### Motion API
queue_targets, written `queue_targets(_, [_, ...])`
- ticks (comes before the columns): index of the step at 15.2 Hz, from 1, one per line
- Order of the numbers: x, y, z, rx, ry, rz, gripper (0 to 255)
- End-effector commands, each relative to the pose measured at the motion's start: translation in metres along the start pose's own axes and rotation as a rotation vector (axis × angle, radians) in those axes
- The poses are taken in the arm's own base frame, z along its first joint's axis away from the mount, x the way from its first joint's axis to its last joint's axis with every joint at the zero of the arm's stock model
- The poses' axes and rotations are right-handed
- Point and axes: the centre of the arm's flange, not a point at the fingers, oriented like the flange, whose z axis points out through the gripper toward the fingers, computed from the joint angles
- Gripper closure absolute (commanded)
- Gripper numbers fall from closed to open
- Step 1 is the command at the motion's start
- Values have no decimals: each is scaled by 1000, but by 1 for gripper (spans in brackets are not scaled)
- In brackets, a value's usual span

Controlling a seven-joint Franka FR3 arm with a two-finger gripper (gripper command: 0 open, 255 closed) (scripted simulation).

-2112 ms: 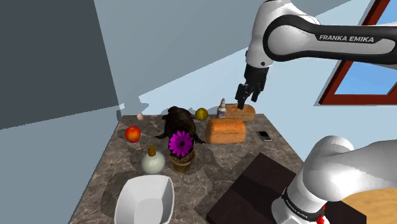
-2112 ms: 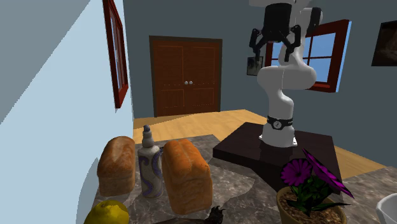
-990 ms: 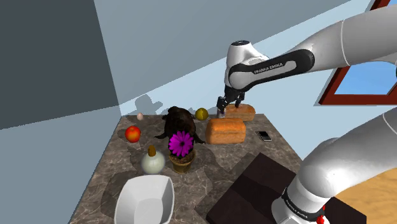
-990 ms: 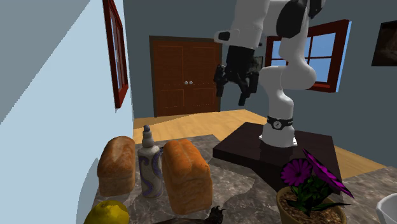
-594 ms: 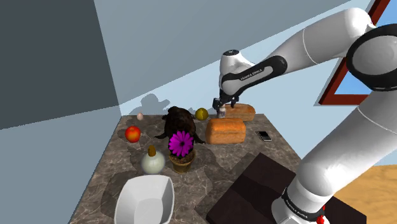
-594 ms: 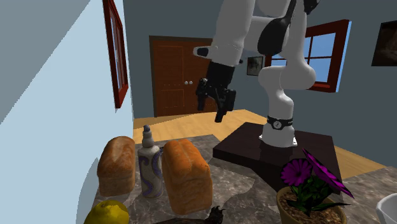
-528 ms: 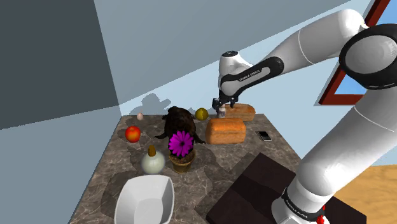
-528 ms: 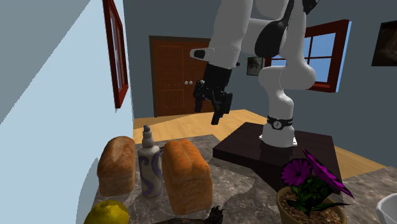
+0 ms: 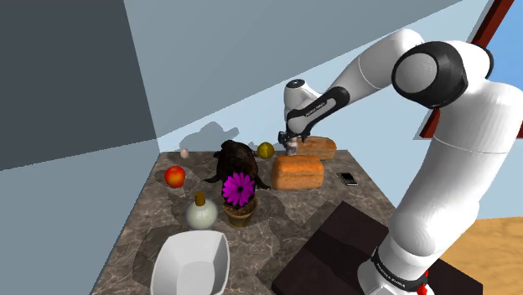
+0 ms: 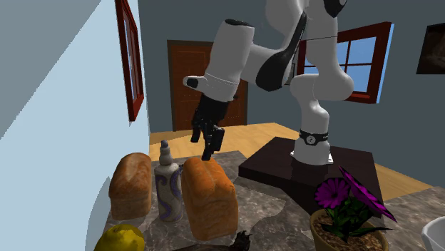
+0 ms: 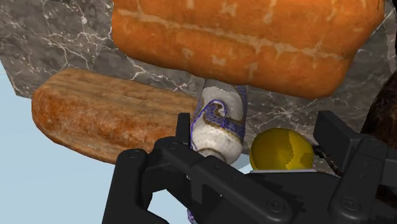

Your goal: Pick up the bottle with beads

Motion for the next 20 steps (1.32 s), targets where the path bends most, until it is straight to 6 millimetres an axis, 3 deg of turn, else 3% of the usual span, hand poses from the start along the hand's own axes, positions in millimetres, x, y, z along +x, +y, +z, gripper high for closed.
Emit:
queue_targets(1, [20, 6, 20, -18, 11, 29, 0])
queue_targets(5, [48, 15, 51, -48, 28, 79, 0])
queue_targets(14, [40, 6, 89, -48, 28, 79, 0])
queue_targets(15, [40, 6, 89, -48, 28, 79, 255])
queue_targets(20, [40, 6, 89, -48, 28, 79, 255])
